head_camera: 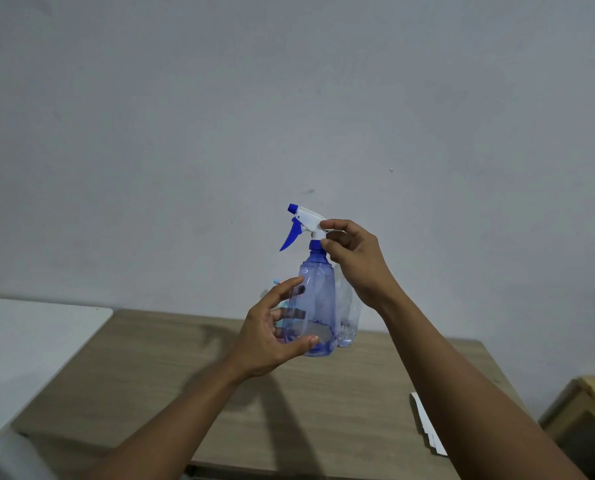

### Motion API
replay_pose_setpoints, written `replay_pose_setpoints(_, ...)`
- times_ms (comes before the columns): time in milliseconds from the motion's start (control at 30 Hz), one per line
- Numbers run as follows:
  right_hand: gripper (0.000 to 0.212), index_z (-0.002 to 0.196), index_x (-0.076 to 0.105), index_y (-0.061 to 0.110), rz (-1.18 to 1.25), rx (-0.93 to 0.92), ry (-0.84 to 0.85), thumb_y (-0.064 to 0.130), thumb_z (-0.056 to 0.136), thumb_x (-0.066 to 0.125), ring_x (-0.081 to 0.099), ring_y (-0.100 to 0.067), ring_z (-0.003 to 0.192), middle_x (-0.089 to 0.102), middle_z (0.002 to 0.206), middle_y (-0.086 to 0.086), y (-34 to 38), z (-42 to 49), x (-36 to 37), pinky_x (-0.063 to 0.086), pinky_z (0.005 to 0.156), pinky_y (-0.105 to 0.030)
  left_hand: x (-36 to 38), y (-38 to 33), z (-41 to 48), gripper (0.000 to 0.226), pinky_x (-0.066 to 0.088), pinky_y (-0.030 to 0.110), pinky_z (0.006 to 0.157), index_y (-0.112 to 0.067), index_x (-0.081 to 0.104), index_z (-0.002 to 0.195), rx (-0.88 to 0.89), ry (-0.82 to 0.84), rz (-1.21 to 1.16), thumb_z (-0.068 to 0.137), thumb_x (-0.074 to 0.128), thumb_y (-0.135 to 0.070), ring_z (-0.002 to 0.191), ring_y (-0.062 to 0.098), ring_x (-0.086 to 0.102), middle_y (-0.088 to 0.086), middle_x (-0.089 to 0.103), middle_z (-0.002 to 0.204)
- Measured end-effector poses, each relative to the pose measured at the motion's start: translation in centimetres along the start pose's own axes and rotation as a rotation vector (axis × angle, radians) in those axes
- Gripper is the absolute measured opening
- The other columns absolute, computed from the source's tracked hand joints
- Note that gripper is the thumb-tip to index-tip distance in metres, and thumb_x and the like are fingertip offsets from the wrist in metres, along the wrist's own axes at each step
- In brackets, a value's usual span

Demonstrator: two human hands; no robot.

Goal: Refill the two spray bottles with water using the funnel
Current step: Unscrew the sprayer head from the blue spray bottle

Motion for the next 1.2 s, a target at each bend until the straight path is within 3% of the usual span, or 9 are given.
replay_pose_setpoints(67,0.024,0.118,0.066,0.016,0.018,0.003,0.013,0.005,0.097,0.061,0.071,-0.011,0.09,0.074,0.105,0.001,0.1,0.1,0.2,0.056,0.074,-0.018,-0.1,0.1,0.1,0.088,0.062,0.046,0.082,-0.034,0.045,0.142,0.0,-0.006,0.003,0.067,0.091,-0.024,0.115,0.023,0.066,-0.009,0.056,0.138)
replay_pose_setpoints(167,0.03,0.121,0.065,0.013,0.033,-0.014,0.034,0.01,0.092,0.071,0.073,-0.018,0.096,0.074,0.109,-0.007,0.2,0.1,0.4,0.06,0.081,-0.025,-0.2,0.1,0.2,0.087,0.062,0.046,0.082,-0.034,0.045,0.141,-0.002,-0.011,0.004,0.068,0.09,-0.023,0.115,0.021,0.066,-0.008,0.055,0.139)
replay_pose_setpoints(300,0.028,0.121,0.065,0.014,0.013,-0.001,0.024,0.003,0.096,0.062,0.071,-0.013,0.095,0.072,0.111,-0.002,0.2,0.4,0.6,0.057,0.076,-0.019,-0.3,0.3,0.5,0.087,0.062,0.045,0.082,-0.031,0.044,0.142,-0.001,-0.014,0.014,0.07,0.09,-0.015,0.115,0.019,0.066,-0.005,0.054,0.14)
replay_pose_setpoints(433,0.032,0.123,0.064,0.014,0.006,-0.003,0.033,0.008,0.092,0.069,0.072,-0.02,0.1,0.072,0.115,-0.008,0.0,0.5,0.7,0.061,0.084,-0.028,-0.3,0.3,0.5,0.084,0.062,0.04,0.082,-0.031,0.044,0.14,0.009,-0.016,0.006,0.071,0.089,-0.013,0.116,0.014,0.065,-0.008,0.053,0.139)
replay_pose_setpoints(533,0.03,0.124,0.064,0.013,0.003,0.001,0.024,0.002,0.095,0.063,0.07,-0.016,0.1,0.071,0.116,-0.005,0.1,0.5,0.8,0.058,0.079,-0.021,-0.4,0.5,0.6,0.083,0.062,0.038,0.083,-0.032,0.045,0.139,0.013,-0.02,0.014,0.071,0.089,-0.013,0.116,0.017,0.065,-0.007,0.053,0.139)
replay_pose_setpoints(700,0.033,0.125,0.062,0.011,0.021,-0.016,0.015,0.004,0.093,0.068,0.072,-0.023,0.101,0.072,0.116,-0.01,-0.4,0.8,1.0,0.061,0.083,-0.029,-0.4,1.1,0.8,0.082,0.061,0.034,0.084,-0.034,0.044,0.139,0.036,-0.021,0.04,0.073,0.088,-0.015,0.118,0.012,0.063,-0.007,0.051,0.141)
replay_pose_setpoints(833,0.031,0.123,0.062,0.007,0.053,-0.068,-0.063,-0.003,0.094,0.063,0.072,-0.015,0.094,0.071,0.117,-0.013,0.1,1.6,0.4,0.052,0.071,-0.017,-0.5,2.4,0.5,0.082,0.062,0.039,0.084,-0.033,0.044,0.14,0.053,-0.017,0.096,0.072,0.087,-0.02,0.117,0.021,0.063,-0.009,0.05,0.142)
replay_pose_setpoints(967,0.029,0.118,0.062,0.009,0.108,-0.156,-0.214,-0.004,0.092,0.064,0.072,-0.011,0.088,0.072,0.11,-0.012,1.6,3.5,-1.0,0.05,0.071,-0.018,-0.4,3.9,-0.1,0.08,0.061,0.045,0.085,-0.025,0.043,0.14,0.099,-0.03,0.154,0.072,0.084,-0.012,0.12,0.026,0.061,-0.004,0.047,0.146)
replay_pose_setpoints(1200,0.028,0.117,0.062,0.019,0.137,-0.167,-0.452,0.009,0.091,0.065,0.073,-0.013,0.093,0.073,0.115,-0.013,1.4,5.5,-5.9,0.051,0.079,-0.025,-0.5,8.7,-1.3,0.083,0.054,0.031,0.093,-0.025,0.039,0.138,0.068,-0.078,0.247,0.071,0.086,-0.008,0.121,0.017,0.057,-0.003,0.051,0.134)
Point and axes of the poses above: each hand's wrist, its own z-axis towards the middle knuckle, its own x-axis out of the palm, y = z × x, the point moved 2 cm from there along z, towards the middle knuckle
